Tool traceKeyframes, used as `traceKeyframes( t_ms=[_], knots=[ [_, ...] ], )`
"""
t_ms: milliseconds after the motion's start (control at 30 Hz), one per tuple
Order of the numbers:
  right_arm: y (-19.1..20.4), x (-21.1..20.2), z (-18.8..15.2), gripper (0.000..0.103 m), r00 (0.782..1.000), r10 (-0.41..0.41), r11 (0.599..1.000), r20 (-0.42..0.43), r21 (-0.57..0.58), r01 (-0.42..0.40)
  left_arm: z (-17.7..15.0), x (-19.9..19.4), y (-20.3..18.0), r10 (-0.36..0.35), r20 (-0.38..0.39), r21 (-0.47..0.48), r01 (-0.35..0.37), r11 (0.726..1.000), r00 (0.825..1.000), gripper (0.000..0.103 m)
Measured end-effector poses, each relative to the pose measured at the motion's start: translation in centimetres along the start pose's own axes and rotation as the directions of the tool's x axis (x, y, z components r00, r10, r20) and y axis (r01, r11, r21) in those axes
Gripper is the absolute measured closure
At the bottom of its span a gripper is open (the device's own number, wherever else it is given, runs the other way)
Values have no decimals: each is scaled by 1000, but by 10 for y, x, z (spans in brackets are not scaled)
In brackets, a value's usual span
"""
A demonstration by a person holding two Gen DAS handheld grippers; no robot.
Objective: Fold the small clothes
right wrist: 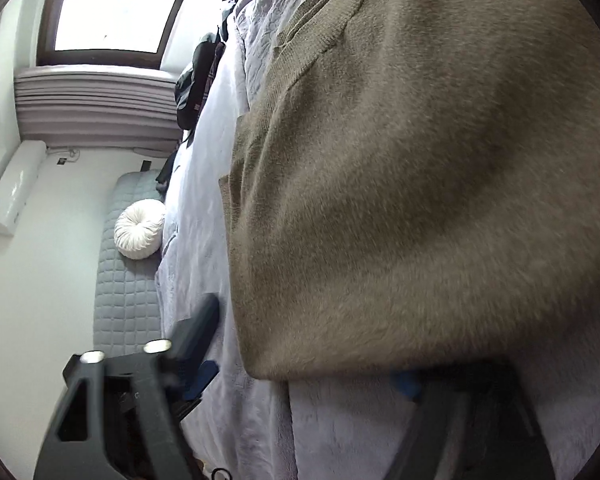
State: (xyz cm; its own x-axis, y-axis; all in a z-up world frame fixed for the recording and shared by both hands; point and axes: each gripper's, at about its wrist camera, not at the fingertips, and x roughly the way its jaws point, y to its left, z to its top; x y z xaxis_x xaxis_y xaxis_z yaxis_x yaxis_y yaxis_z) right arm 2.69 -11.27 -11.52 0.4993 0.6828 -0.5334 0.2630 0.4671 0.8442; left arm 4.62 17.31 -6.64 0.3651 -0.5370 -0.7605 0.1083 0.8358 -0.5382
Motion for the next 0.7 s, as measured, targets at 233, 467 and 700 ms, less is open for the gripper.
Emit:
traceKeyframes(
  t_ms=[233,467,700],
  knots=[
    [26,-21,18,94,996,92,989,-13,-117,-93,31,44,6,-180,-57,-136,171,976,982,1],
    [43,-35,21,94,994,102,978,-22,-183,-105,60,85,-20,-339,-148,-141,319,937,929,1],
    [26,-27,4,90,978,-36,980,-204,-200,-5,70,110,-44,-234,-178,-103,218,970,956,2]
  ],
)
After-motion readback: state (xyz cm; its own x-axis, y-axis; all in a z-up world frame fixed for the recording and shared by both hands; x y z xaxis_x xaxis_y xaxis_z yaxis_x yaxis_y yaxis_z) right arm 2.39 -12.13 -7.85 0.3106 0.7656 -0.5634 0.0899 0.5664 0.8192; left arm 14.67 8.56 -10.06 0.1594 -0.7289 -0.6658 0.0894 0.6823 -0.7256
